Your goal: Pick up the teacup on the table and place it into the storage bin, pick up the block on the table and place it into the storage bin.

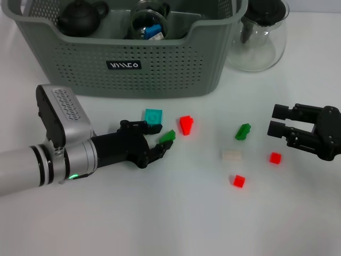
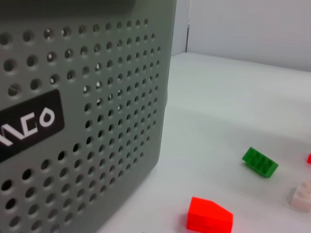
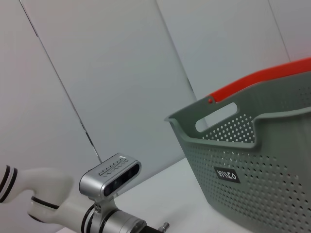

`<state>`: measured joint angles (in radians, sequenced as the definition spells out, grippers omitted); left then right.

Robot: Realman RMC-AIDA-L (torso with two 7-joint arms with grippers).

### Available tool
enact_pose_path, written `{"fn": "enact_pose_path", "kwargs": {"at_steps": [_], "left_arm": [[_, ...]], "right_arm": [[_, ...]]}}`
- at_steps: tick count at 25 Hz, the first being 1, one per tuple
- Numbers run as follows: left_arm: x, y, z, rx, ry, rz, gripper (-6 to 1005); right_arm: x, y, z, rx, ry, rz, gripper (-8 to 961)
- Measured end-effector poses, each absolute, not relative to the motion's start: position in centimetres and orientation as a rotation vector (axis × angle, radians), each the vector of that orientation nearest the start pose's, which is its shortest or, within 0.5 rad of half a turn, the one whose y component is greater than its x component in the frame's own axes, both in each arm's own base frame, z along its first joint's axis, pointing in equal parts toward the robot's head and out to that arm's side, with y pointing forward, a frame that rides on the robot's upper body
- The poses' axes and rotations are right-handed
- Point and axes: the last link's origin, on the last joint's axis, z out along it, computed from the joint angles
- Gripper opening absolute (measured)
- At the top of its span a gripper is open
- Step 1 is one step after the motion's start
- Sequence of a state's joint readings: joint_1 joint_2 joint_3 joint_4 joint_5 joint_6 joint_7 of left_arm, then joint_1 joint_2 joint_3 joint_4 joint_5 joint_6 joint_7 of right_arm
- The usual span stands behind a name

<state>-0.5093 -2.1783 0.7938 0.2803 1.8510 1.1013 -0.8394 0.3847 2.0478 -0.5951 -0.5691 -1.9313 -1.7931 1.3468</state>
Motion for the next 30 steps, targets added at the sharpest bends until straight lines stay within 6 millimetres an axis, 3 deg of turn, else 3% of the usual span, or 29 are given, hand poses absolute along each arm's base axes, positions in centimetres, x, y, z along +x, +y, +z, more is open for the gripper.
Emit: {"fn": "enact_pose_path", "kwargs": {"at_steps": [8,14,19,26,30], "left_arm": [[-29.3,29.8,-11.1,-2.629,-0.491,-0.457,335],[-28.9,29.3,-10.6,-2.643,-0.475,-0.526,153],[-28.9,29.1,-9.2,-2.644,-0.496,-0.592,150],[-29.8,28.1,-3.2,-2.668,-0.585,-0.671,155],[-29.0,27.3,0.4,-2.686,-0.543,-0.734,159]], "right_arm": [[29.2,26.9,1.6,-2.671,0.785,1.004,535],[29.2,26.9,1.6,-2.671,0.785,1.003,535],[29.2,26.9,1.7,-2.671,0.784,1.002,534],[29.1,27.0,1.7,-2.674,0.778,1.003,534],[29.1,27.1,1.7,-2.674,0.777,1.003,535]]}}
